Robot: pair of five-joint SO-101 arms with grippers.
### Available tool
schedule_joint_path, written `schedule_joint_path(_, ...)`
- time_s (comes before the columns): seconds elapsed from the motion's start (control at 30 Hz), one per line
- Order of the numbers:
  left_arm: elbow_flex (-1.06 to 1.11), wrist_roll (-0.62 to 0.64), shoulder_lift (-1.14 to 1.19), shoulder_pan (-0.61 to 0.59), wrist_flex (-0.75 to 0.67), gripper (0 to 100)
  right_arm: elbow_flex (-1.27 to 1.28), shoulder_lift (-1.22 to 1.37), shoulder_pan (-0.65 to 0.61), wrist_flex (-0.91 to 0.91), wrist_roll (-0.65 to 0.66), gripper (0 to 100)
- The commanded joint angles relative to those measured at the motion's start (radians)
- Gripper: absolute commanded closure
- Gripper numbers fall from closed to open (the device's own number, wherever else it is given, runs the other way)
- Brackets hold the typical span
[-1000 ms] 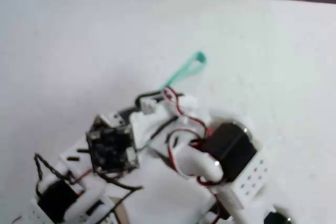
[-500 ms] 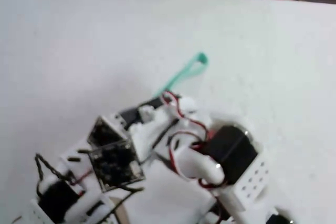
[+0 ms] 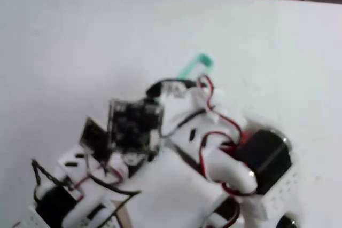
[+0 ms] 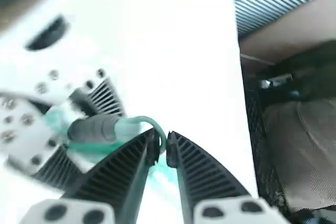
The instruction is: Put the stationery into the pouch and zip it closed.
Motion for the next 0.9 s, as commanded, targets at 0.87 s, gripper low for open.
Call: schedule_joint_path(0.87,0.080,0.028,0.005,0.068,-0.115,81,0.565,-0.470,0.240,-0.326,-0.226,97.9)
